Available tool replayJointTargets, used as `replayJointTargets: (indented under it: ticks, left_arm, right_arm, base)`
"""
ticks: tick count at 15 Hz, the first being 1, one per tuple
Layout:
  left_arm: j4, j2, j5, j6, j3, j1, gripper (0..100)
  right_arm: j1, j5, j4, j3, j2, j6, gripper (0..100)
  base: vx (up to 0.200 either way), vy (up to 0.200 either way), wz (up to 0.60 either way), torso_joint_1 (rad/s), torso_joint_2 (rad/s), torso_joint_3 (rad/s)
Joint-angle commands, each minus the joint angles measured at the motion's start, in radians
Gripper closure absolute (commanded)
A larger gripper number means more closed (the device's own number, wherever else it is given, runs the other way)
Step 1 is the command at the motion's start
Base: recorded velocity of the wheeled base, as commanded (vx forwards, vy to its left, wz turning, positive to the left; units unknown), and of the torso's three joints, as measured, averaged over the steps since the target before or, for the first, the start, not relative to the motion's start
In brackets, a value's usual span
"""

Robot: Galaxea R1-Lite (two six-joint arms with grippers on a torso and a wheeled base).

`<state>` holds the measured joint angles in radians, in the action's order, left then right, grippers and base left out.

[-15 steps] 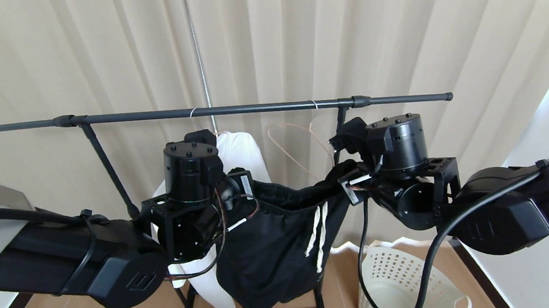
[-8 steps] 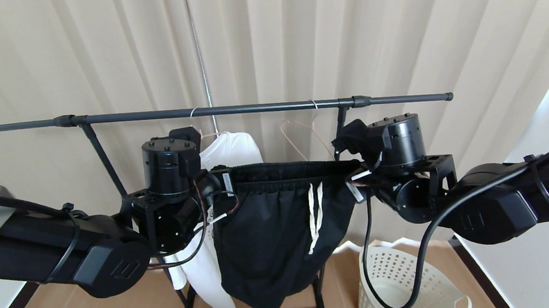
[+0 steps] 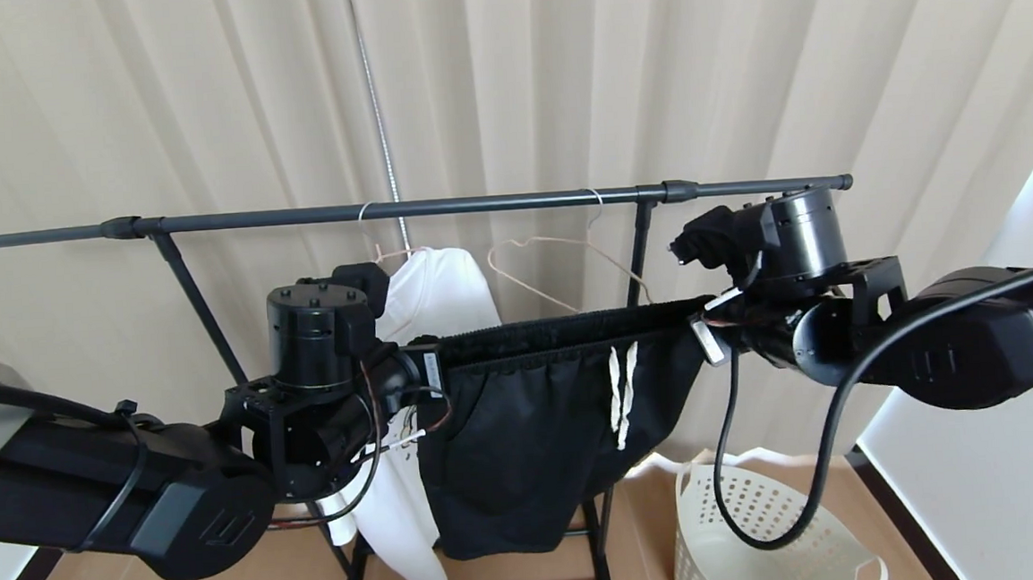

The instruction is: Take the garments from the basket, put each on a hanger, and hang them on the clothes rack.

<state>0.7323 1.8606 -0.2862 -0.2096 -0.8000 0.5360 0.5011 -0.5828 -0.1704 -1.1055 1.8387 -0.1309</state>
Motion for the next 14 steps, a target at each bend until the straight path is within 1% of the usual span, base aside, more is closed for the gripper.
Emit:
replayJointTargets:
  ticks: [1, 2, 3, 4, 5, 7, 8, 9, 10, 11, 12, 13, 14]
  left_arm:
    - [-0.002, 0.002, 0.028, 0.027, -0.021, -0.001, 100]
    - [-0.028, 0.003, 0.059, 0.073, -0.057, -0.005, 100]
    - [-0.082, 0.003, 0.094, 0.095, -0.108, -0.010, 100]
    - [-0.137, 0.005, 0.137, 0.096, -0.162, -0.008, 100]
    - [-0.172, 0.014, 0.188, 0.095, -0.214, -0.010, 100]
    - [-0.183, 0.049, 0.252, 0.095, -0.314, -0.017, 100]
    - [-0.183, 0.065, 0.265, 0.095, -0.344, -0.022, 100]
    - [-0.191, 0.095, 0.280, 0.095, -0.404, -0.025, 100]
    - [-0.202, 0.138, 0.305, 0.093, -0.476, -0.027, 100]
    - [-0.202, 0.170, 0.331, 0.091, -0.528, -0.031, 100]
    - [-0.202, 0.206, 0.369, 0.090, -0.594, -0.037, 100]
    - [-0.205, 0.216, 0.383, 0.087, -0.622, -0.040, 100]
    - [-0.220, 0.262, 0.415, 0.078, -0.708, -0.048, 100]
  right_arm:
    - [0.050, 0.103, 0.169, 0.003, -0.138, 0.091, 100]
    - [0.073, 0.153, 0.262, -0.007, -0.185, 0.139, 100]
    - [0.111, 0.158, 0.328, -0.010, -0.216, 0.192, 100]
    - [0.163, 0.158, 0.374, -0.007, -0.239, 0.261, 100]
    - [0.195, 0.166, 0.422, -0.004, -0.263, 0.324, 100]
    - [0.234, 0.172, 0.494, 0.004, -0.273, 0.405, 100]
    - [0.240, 0.178, 0.506, 0.004, -0.269, 0.405, 100]
    - [0.271, 0.181, 0.529, 0.001, -0.271, 0.404, 100]
    - [0.326, 0.184, 0.539, -0.005, -0.273, 0.405, 100]
    - [0.353, 0.187, 0.539, -0.008, -0.269, 0.407, 100]
    - [0.395, 0.187, 0.539, -0.005, -0.266, 0.418, 100]
    - [0.418, 0.187, 0.537, -0.005, -0.263, 0.433, 100]
    - [0.478, 0.187, 0.537, -0.014, -0.246, 0.481, 100]
  base:
    - [0.000, 0.000, 0.00, 0.000, 0.00, 0.000]
    - [0.000, 0.000, 0.00, 0.000, 0.00, 0.000]
    - [0.000, 0.000, 0.00, 0.000, 0.00, 0.000]
    - [0.000, 0.000, 0.00, 0.000, 0.00, 0.000]
    - [0.000, 0.000, 0.00, 0.000, 0.00, 0.000]
    - [0.000, 0.000, 0.00, 0.000, 0.00, 0.000]
    - [0.000, 0.000, 0.00, 0.000, 0.00, 0.000]
    - [0.000, 0.000, 0.00, 0.000, 0.00, 0.000]
    - [0.000, 0.000, 0.00, 0.000, 0.00, 0.000]
    - [0.000, 0.000, 0.00, 0.000, 0.00, 0.000]
    - [0.000, 0.000, 0.00, 0.000, 0.00, 0.000]
    - [0.000, 0.000, 0.00, 0.000, 0.00, 0.000]
    - [0.000, 0.000, 0.00, 0.000, 0.00, 0.000]
